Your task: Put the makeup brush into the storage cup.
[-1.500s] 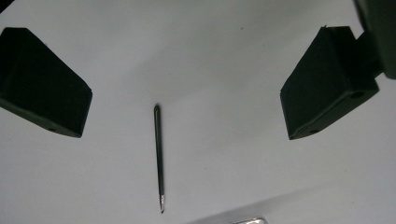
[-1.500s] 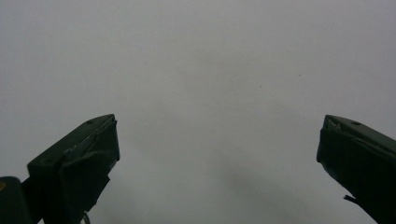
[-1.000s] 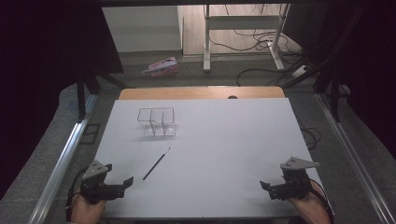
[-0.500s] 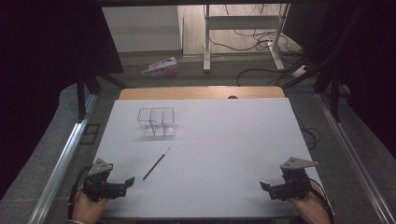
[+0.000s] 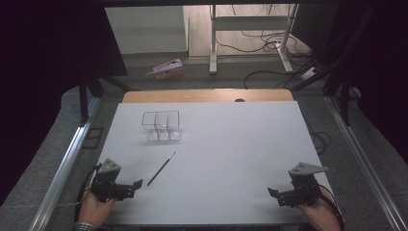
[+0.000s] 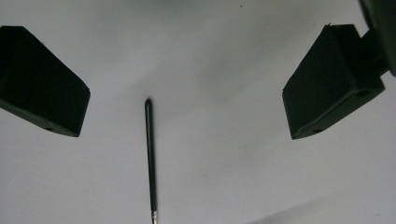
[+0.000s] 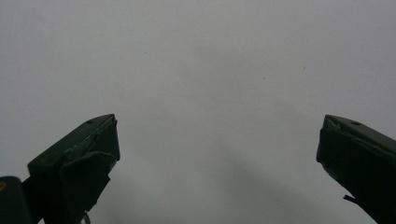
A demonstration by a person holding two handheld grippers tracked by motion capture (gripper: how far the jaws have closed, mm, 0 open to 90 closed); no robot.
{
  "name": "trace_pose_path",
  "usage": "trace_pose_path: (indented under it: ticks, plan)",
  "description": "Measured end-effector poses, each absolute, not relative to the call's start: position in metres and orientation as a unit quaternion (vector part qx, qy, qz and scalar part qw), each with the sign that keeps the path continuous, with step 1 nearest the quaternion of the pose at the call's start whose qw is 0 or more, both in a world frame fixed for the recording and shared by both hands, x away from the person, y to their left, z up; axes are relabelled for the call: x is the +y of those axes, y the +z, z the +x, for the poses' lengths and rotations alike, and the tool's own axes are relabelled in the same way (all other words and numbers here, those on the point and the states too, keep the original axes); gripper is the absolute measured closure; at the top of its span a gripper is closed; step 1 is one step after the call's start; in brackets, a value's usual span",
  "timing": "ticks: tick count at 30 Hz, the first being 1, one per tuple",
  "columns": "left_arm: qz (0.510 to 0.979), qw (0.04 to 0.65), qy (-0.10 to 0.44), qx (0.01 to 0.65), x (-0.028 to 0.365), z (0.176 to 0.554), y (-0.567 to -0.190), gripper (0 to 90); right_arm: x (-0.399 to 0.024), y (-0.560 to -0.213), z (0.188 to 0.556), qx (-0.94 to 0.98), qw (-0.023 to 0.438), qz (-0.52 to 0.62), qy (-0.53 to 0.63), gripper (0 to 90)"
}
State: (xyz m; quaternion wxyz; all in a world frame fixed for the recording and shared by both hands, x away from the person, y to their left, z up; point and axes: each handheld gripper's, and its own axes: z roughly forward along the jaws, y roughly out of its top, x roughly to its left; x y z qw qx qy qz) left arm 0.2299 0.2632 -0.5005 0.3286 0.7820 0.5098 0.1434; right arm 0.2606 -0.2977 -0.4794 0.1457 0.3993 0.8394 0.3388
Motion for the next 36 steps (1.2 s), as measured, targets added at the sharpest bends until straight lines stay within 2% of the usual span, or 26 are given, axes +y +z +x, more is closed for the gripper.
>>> trace_pose_path:
  ticks: [16,36]
  plan:
    - [0.808,0.282,0.145,0.496,0.251,0.247,-0.5,1.9,-0.295,-0.48,0.261,0.843,0.146,0.394,0.336,0.0]
    - [0.826,0.264,0.127,0.482,0.242,0.271,-0.496,2.2,-0.292,-0.48,0.262,0.851,0.142,0.385,0.328,0.0]
